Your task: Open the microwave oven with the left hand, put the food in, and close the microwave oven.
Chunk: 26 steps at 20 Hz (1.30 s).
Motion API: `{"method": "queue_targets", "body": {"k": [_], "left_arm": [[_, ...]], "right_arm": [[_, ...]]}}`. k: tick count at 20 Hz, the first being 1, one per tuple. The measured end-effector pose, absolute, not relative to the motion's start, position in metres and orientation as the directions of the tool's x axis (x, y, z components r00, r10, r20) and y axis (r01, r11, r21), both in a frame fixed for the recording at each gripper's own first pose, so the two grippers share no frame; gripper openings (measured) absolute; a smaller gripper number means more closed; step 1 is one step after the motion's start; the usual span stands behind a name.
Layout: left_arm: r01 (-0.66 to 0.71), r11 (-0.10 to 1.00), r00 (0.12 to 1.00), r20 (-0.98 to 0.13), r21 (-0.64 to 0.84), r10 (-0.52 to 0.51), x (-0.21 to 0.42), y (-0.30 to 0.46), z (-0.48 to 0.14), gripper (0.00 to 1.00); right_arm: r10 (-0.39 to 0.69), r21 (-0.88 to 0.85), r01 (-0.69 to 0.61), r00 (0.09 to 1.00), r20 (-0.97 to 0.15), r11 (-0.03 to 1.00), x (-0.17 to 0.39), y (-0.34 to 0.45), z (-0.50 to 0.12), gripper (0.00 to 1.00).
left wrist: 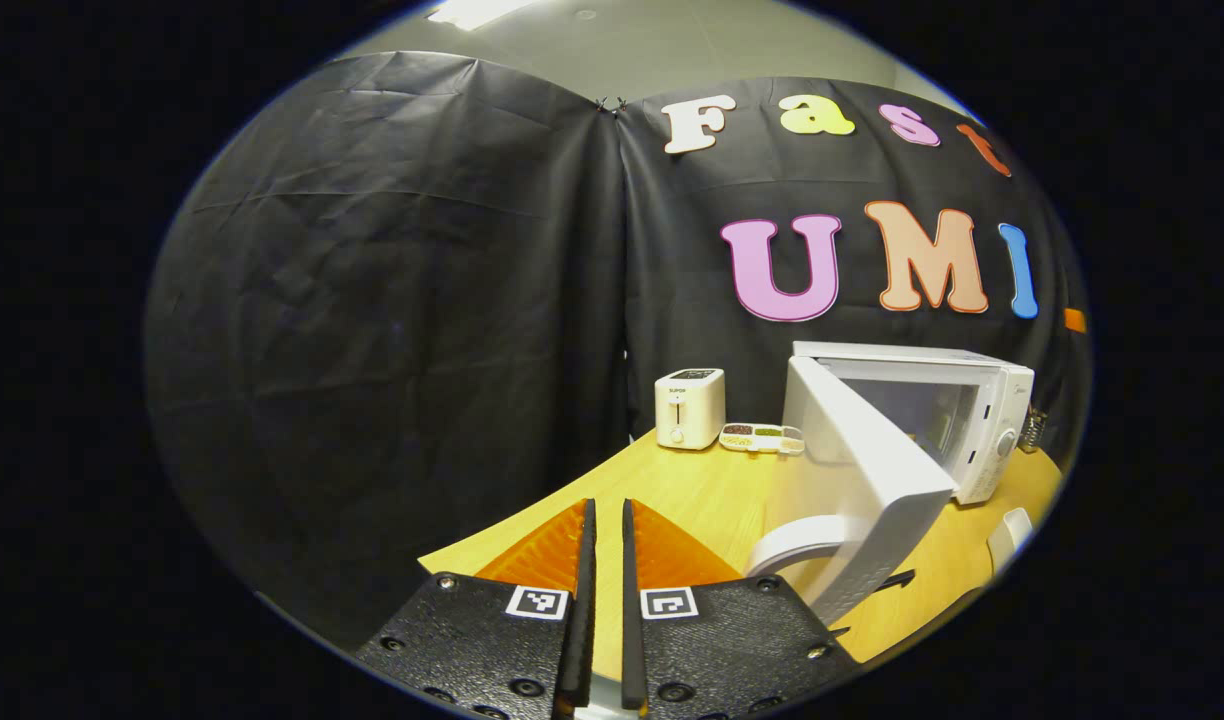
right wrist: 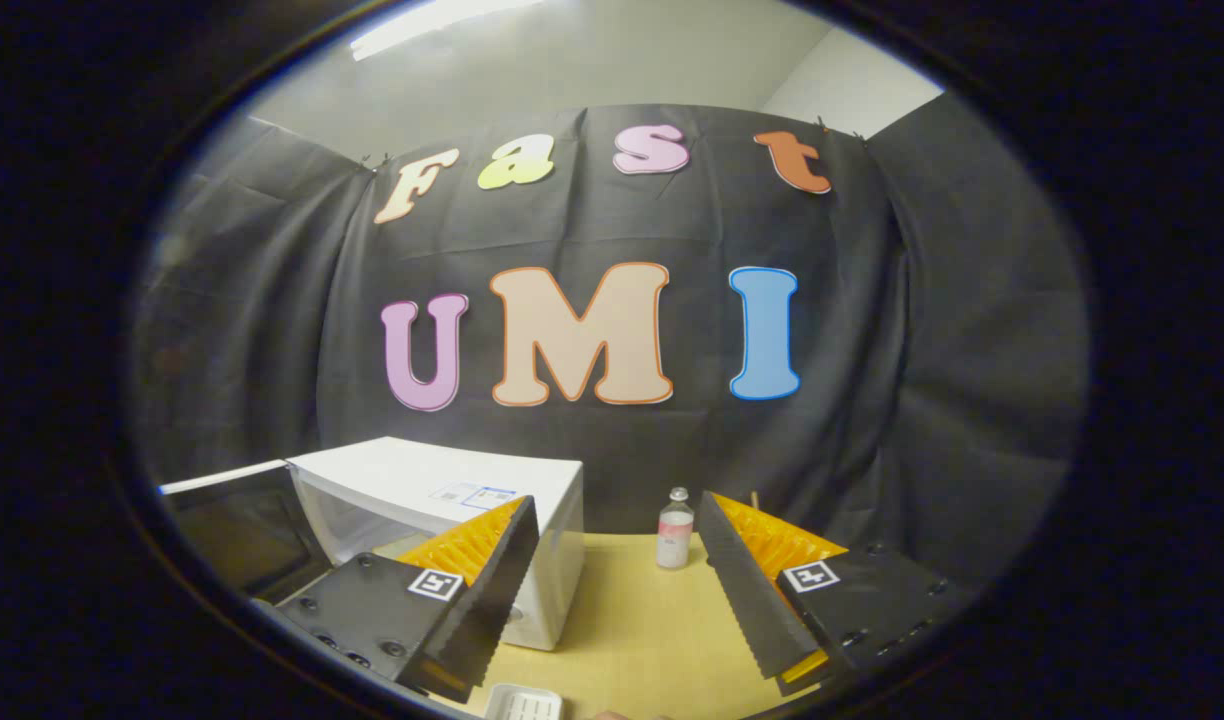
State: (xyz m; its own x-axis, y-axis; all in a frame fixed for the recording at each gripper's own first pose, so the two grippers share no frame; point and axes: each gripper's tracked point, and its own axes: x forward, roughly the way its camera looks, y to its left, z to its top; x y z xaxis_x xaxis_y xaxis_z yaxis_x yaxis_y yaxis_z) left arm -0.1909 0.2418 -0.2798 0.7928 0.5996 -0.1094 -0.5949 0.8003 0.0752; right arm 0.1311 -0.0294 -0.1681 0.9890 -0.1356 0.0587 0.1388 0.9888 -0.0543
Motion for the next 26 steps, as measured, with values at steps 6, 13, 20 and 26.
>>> {"method": "queue_targets", "body": {"k": [6, 13, 20, 26], "left_arm": [[-0.572, 0.812, 0.810, -0.075, 0.115, 0.582, -0.176, 0.217, -0.268, 0.08], [-0.447, 0.891, 0.892, -0.037, 0.075, 0.450, -0.136, 0.154, -0.260, 0.06], [-0.284, 0.958, 0.959, 0.005, 0.038, 0.284, -0.083, 0.077, -0.265, 0.08], [-0.220, 0.975, 0.975, 0.053, 0.038, 0.218, -0.043, 0.022, -0.265, 0.07]], "right_arm": [[-0.170, -0.037, 0.174, 0.982, 0.082, 0.984, 0.134, -0.056, -0.157, 0.99], [-0.173, 0.004, 0.173, 0.980, 0.103, 0.985, 0.137, -0.070, -0.149, 0.92], [-0.114, -0.010, 0.115, 0.989, 0.094, 0.993, 0.126, -0.061, -0.149, 0.92], [-0.095, 0.015, 0.094, 0.991, 0.093, 0.995, 0.129, -0.073, -0.148, 0.92]]}}
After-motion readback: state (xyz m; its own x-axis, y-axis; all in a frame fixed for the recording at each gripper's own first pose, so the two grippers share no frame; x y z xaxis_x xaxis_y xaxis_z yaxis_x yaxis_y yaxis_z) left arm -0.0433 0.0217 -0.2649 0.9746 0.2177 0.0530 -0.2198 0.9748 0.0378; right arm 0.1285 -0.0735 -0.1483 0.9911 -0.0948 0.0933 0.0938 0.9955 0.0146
